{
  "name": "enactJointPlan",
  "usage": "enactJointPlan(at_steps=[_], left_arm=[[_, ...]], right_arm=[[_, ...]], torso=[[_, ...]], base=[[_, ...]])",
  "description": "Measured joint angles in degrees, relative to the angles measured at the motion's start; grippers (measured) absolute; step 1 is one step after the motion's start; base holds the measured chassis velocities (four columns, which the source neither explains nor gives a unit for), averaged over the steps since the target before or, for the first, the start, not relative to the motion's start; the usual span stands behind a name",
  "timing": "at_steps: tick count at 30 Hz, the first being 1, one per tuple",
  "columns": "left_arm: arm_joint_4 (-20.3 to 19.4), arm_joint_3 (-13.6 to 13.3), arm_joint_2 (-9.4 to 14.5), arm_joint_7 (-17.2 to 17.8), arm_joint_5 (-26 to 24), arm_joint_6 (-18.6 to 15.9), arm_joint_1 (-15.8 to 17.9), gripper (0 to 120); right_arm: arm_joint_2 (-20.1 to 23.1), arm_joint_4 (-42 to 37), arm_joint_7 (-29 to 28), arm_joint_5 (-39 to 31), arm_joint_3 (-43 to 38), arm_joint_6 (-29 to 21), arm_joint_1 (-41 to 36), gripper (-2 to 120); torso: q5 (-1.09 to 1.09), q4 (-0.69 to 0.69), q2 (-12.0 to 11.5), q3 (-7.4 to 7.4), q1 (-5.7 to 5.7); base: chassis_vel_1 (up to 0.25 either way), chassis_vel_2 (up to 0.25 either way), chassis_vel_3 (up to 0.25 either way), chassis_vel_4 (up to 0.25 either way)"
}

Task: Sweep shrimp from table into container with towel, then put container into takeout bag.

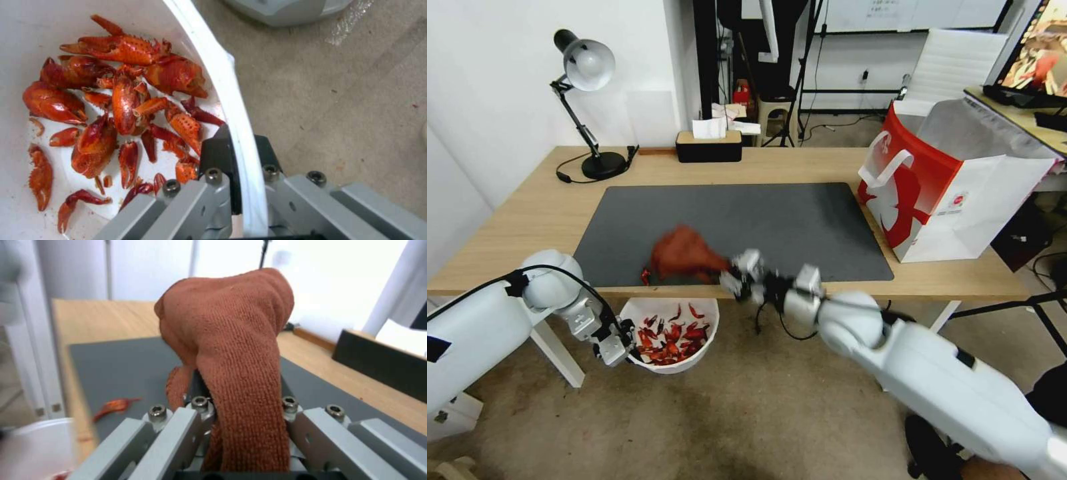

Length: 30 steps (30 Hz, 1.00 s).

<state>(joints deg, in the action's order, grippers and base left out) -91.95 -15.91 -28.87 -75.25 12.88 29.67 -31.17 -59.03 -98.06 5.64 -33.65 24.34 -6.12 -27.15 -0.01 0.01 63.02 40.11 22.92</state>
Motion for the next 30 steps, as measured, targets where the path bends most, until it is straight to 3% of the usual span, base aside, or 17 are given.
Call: enactJointPlan(at_steps=[5, 11, 14, 19, 30], left_arm=[[0.6, 1.8, 0.5, 0.0, 0.2, 0.6, -1.5, 0], [1.0, 3.4, 0.7, 0.0, 0.3, 1.1, -2.4, 0], [1.0, 4.0, 0.7, 0.0, 0.3, 1.2, -2.7, 0], [1.0, 4.8, 0.9, 0.0, 0.3, 1.5, -3.3, 0], [0.4, 7.9, 2.1, 0.1, 0.3, 2.1, -6.3, 0]], right_arm=[[-7.0, 10.7, -0.5, 1.3, 5.7, -2.7, 5.6, 9], [-12.9, 21.6, 0.5, 5.5, 8.7, -3.3, 7.6, 9], [-14.2, 23.1, 0.9, 5.8, 9.1, -3.5, 7.8, 9], [-14.5, 22.4, 1.4, 5.3, 10.5, -4.2, 7.8, 9], [-9.4, 13.1, 2.8, 3.4, 14.3, -4.9, 6.4, 9]], torso=[[-0.01, 0.01, 0.0, 0.0, 0.0], [-0.01, -0.02, 0.0, 0.0, 0.01], [0.0, -0.03, 0.0, -0.02, -0.01], [0.01, -0.04, 0.0, -0.03, -0.01], [0.02, -0.01, 0.0, -0.01, -0.01]], base=[[0.0, 0.0, 0.0, 0.0], [0.0, 0.0, 0.0, 0.0], [0.0, 0.0, 0.0, 0.0], [0.0, 0.0, 0.0, 0.0], [0.0, 0.0, 0.0, 0.0]])
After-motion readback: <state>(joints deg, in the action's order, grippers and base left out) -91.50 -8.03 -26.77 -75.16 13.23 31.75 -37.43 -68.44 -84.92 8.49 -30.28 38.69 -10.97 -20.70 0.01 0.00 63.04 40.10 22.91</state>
